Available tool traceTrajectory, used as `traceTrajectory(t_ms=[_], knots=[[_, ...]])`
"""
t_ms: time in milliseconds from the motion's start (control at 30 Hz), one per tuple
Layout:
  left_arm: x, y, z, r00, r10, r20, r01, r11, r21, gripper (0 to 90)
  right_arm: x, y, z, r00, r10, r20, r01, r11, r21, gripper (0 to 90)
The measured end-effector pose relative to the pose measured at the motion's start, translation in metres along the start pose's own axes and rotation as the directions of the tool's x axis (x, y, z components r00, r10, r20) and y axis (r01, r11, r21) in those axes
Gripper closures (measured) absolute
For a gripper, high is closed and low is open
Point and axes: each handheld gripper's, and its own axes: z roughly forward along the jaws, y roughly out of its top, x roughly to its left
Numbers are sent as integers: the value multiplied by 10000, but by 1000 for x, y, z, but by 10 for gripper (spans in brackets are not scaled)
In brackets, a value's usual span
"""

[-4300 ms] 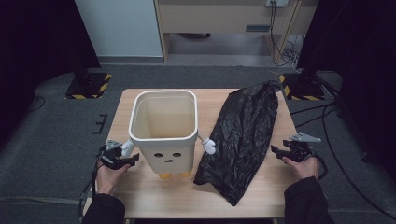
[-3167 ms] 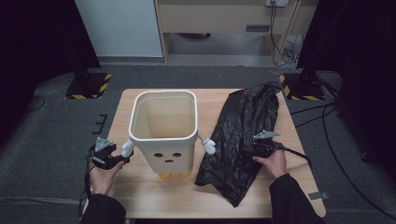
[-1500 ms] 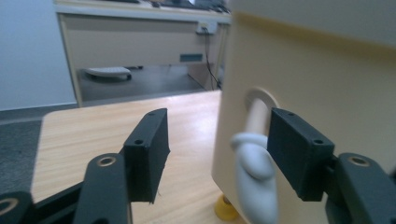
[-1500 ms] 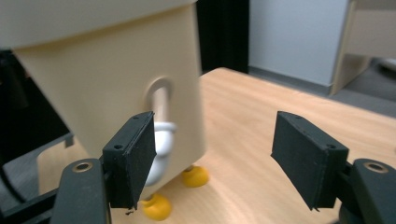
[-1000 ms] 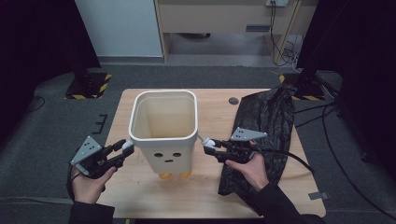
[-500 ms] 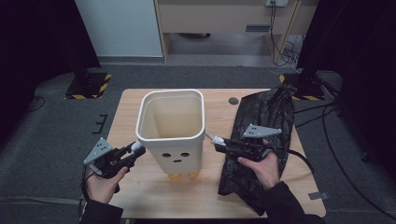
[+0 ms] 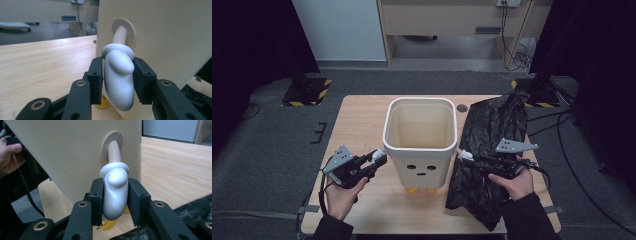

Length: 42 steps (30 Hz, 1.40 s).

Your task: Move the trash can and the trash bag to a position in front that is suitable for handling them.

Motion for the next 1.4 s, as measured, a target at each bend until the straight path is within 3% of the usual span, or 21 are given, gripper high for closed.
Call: traceTrajectory(t_ms=[133, 233, 533, 667, 733, 767, 833, 933, 1033, 1167, 1200, 1267, 1367, 1400], knots=[[-6, -1, 6, 9999, 46, 128, -44, 9999, -106, 630, -6, -5, -4, 9998, 50, 183, -52, 9999, 124, 672], [-7, -3, 7, 9999, 66, 155, -64, 9999, -119, 638, -10, -8, -3, 9997, 91, 208, -89, 9999, -96, 672], [-1, -5, 5, 9999, 102, 59, -102, 9999, 7, 657, -5, -7, -1, 9999, -86, 56, 87, 9998, -171, 659], [-3, 1, -2, 9997, 245, 22, -246, 9993, 265, 623, -7, 0, -14, 9995, 299, -89, -308, 9922, -1212, 572], [-4, 3, -4, 9996, 293, -2, -293, 9994, 165, 607, -11, 4, -23, 9992, 362, 196, -325, 9856, -1658, 511], [-4, 9, -11, 9995, 312, -61, -313, 9991, -281, 599, -13, 4, -27, 9985, 377, 401, -298, 9826, -1835, 482], [-3, 18, -19, 9990, 353, -266, -367, 9976, -579, 572, -21, 2, -31, 9950, 591, 806, -418, 9785, -2021, 439], [0, 27, -26, 9983, 316, -485, -354, 9961, -807, 531, -36, -6, -35, 9820, 733, 1743, -384, 9799, -1956, 361], [6, 36, -32, 9978, 103, -654, -175, 9938, -1095, 478, -54, -18, -36, 9601, 1010, 2609, -579, 9841, -1679, 312], [11, 53, -33, 9936, 16, -1132, -173, 9903, -1381, 397, -74, -36, -36, 9398, 1399, 3118, -881, 9807, -1745, 267], [11, 53, -33, 9936, 16, -1132, -173, 9903, -1381, 369, -74, -36, -36, 9398, 1399, 3118, -881, 9807, -1745, 267], [12, 68, -29, 9919, 39, -1272, -249, 9862, -1638, 331, -85, -47, -41, 9228, 1386, 3596, -769, 9805, -1807, 271], [13, 83, -22, 9906, 57, -1366, -319, 9811, -1906, 297, -93, -55, -46, 9046, 1365, 4039, -723, 9827, -1702, 268], [13, 83, -22, 9906, 57, -1366, -319, 9811, -1906, 290, -93, -55, -46, 9046, 1365, 4039, -723, 9827, -1702, 268]])
